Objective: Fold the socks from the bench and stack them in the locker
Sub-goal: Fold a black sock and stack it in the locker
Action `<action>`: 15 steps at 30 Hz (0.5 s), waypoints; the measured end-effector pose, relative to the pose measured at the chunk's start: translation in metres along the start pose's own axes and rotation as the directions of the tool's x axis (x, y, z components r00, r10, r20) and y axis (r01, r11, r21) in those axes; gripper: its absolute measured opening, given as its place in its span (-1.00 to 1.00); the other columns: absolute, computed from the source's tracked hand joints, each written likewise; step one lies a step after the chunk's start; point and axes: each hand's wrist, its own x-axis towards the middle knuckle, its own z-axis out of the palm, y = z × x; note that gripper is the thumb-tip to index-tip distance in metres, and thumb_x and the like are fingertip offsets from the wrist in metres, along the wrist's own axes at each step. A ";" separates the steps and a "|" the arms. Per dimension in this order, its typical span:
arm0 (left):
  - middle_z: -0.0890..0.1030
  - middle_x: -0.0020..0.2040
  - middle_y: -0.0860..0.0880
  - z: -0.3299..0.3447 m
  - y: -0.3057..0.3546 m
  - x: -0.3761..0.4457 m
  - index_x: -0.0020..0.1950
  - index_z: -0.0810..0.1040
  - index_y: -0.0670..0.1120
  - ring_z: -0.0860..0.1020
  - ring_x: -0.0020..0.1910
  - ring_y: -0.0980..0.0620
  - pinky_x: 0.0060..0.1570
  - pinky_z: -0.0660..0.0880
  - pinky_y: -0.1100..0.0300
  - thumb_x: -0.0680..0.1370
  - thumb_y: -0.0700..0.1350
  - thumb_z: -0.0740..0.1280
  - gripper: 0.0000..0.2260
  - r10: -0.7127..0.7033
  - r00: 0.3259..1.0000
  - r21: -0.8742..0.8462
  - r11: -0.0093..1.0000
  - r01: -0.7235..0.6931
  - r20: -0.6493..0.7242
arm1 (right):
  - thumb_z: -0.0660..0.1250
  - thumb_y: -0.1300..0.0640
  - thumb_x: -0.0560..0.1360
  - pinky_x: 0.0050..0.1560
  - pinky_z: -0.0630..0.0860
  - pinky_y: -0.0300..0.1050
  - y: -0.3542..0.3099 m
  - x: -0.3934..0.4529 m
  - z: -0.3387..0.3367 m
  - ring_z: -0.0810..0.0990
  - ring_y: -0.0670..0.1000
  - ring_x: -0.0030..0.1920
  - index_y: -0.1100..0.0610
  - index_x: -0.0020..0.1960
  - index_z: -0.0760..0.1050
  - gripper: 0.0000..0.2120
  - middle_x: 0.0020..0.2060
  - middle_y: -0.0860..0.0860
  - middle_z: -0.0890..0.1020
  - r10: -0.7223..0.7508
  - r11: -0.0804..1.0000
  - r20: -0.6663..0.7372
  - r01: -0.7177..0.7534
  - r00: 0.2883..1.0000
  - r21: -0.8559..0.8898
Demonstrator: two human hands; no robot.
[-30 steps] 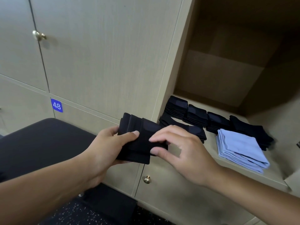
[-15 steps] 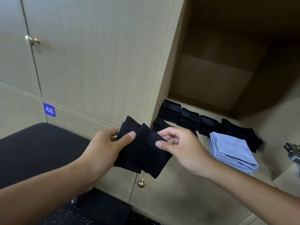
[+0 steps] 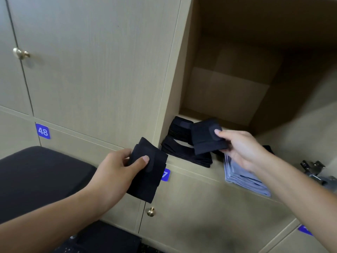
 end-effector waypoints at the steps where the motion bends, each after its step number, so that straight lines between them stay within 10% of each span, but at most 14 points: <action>1: 0.76 -0.11 -0.03 0.001 0.000 0.000 0.08 0.68 -0.05 0.74 -0.10 -0.01 0.05 0.67 -0.08 0.64 -0.05 0.36 -0.87 0.002 1.000 0.010 1.000 -0.002 0.006 | 0.37 0.29 0.58 0.03 0.60 -0.10 -0.002 0.009 -0.005 0.66 0.03 -0.03 0.27 0.06 0.59 -0.92 -0.05 0.13 0.70 0.021 0.998 -0.034 -0.019 0.999 0.062; 15: 0.76 -0.11 0.00 0.010 -0.008 0.005 0.05 0.69 -0.01 0.74 -0.11 0.01 -0.09 0.66 0.06 0.63 -0.04 0.37 -0.88 -0.003 0.999 0.105 0.995 -0.003 0.053 | 0.32 0.41 0.57 -0.37 0.67 -0.11 0.013 0.102 -0.024 0.64 0.10 -0.07 0.31 0.14 0.48 -0.84 -0.02 0.19 0.60 0.181 0.948 -0.120 -0.141 0.976 0.285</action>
